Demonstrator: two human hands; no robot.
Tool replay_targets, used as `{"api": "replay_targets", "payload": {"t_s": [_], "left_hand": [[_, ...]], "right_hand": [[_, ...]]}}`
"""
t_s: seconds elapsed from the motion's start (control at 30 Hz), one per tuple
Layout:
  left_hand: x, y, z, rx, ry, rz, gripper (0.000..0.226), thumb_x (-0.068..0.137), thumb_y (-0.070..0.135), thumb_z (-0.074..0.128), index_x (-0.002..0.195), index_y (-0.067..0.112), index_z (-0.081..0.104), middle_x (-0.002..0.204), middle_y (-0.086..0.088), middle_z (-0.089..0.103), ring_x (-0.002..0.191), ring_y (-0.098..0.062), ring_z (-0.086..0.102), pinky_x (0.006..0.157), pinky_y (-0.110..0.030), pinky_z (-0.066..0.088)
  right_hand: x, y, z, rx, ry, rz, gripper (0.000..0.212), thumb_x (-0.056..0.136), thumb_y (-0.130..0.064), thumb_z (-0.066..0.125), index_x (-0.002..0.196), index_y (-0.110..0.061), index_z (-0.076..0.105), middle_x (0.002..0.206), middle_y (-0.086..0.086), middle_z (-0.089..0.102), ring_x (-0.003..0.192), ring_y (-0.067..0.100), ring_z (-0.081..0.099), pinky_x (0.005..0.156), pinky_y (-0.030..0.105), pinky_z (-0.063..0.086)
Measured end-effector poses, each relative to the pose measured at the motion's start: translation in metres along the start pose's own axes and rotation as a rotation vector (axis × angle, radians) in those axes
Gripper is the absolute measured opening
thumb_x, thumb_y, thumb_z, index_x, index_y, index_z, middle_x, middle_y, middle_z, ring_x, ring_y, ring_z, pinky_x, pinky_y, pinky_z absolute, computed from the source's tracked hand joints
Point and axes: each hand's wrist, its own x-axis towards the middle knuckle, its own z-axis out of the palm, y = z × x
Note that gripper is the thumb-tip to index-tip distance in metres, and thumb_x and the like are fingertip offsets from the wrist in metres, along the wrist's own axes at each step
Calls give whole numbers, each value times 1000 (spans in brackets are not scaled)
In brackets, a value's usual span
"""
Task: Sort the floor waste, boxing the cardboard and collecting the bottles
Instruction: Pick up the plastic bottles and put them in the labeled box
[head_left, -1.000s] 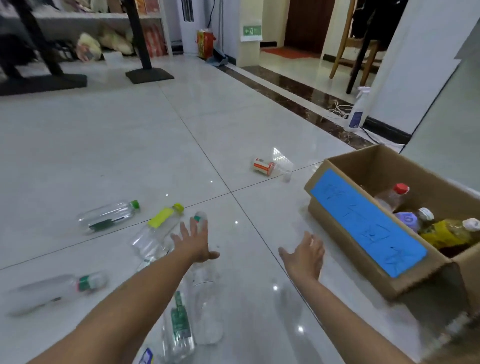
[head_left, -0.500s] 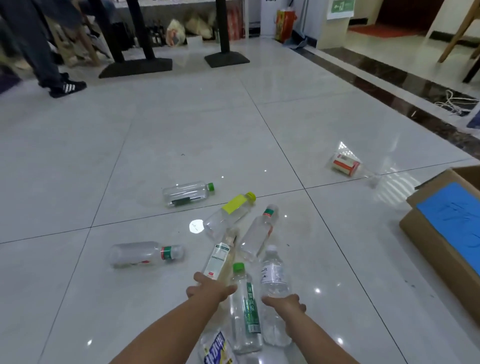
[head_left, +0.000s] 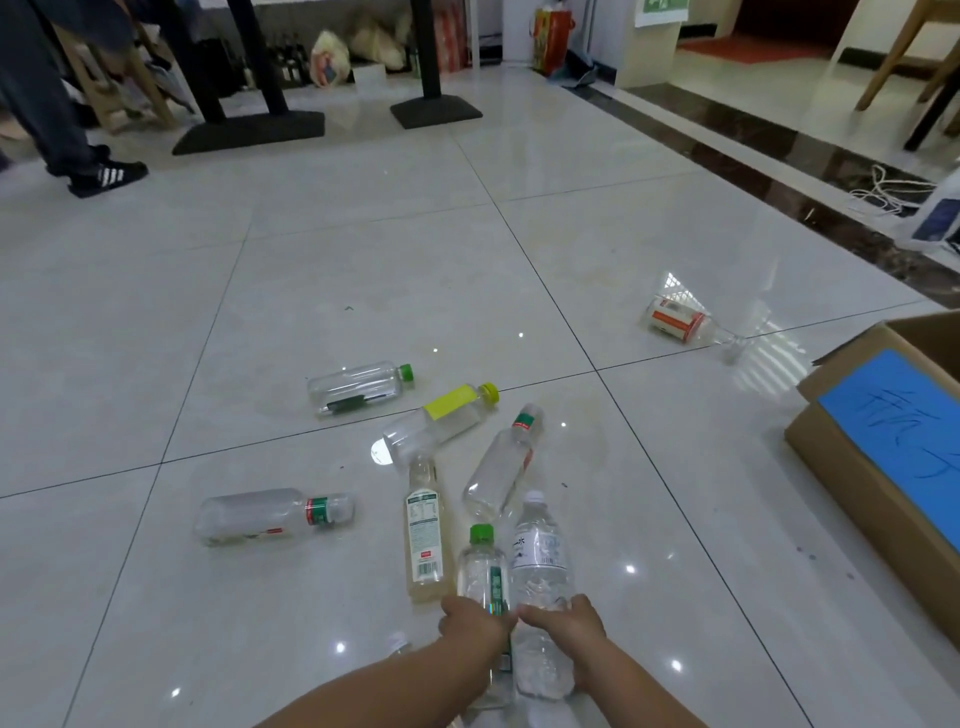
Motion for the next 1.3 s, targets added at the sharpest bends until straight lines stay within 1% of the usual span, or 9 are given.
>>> {"api": "replay_targets", "payload": {"t_s": [0.1, 0.23, 0.37, 0.47, 0.73, 0.93, 1.03, 1.17, 1.3], "left_hand": [[-5, -3, 1, 175, -52, 23, 92, 84, 22, 72, 148, 8, 7, 144, -18, 33, 132, -30, 41, 107, -35, 41], [-7, -7, -1, 203, -138, 105, 93, 82, 26, 72, 148, 17, 8, 132, -17, 48, 117, -30, 54, 97, -40, 49], [-19, -4, 1, 134, -290, 68, 85, 83, 17, 72, 144, 20, 12, 110, -13, 54, 85, -23, 59, 65, -38, 52], [-33, 3, 8, 158, -360, 83, 62, 86, 12, 68, 132, 20, 27, 101, -11, 54, 79, -22, 57, 73, -40, 50], [-118, 101, 61, 336, -579, 380, 56, 88, 16, 67, 130, 28, 31, 99, -3, 56, 79, -13, 52, 80, -41, 41], [-209, 180, 123, 439, -700, 639, 55, 86, 17, 69, 131, 24, 37, 85, 2, 55, 68, -10, 51, 62, -30, 42], [-252, 214, 159, 455, -760, 705, 48, 84, 18, 72, 121, 28, 43, 93, -4, 58, 74, -17, 56, 62, -29, 47], [-304, 246, 212, 525, -777, 875, 61, 84, 23, 71, 136, 28, 40, 126, -6, 54, 108, -25, 52, 87, -39, 47], [-337, 268, 256, 651, -772, 1053, 99, 89, 34, 66, 154, 27, -8, 160, -11, 15, 141, -37, 29, 110, -52, 33]], "right_hand": [[-2, 5, -6, 55, -6, -24, 64, 67, -20, 85, 116, 0, 49, 111, 12, 55, 99, 25, 56, 80, 30, 46], [2, 15, -13, 164, -12, -17, 51, 59, -19, 88, 92, -7, 50, 107, 17, 59, 100, 34, 62, 89, 49, 53], [1, 25, -33, 270, -59, 21, 64, 49, -19, 92, 98, 1, 56, 101, 20, 64, 96, 38, 66, 86, 53, 55], [-2, 32, -57, 367, -88, 23, 64, 59, -9, 88, 112, 9, 56, 104, 27, 66, 91, 41, 68, 82, 55, 55], [-49, -10, -176, 604, 70, -83, 57, 70, -14, 83, 116, 5, 56, 108, 28, 65, 87, 39, 69, 59, 47, 57], [-105, -59, -288, 779, 237, -238, 37, 75, -16, 79, 104, -3, 59, 100, 20, 67, 80, 31, 66, 65, 49, 56], [-110, -67, -343, 797, 321, -291, 67, 62, -29, 86, 118, -3, 59, 112, 23, 66, 98, 39, 67, 83, 64, 50], [-138, -86, -404, 906, 442, -272, 63, 72, -29, 81, 126, -13, 54, 117, 15, 66, 101, 38, 66, 90, 59, 49], [-145, -99, -454, 788, 594, -235, 61, 94, -42, 53, 141, -7, 36, 139, 17, 47, 126, 37, 48, 98, 47, 43]]}}
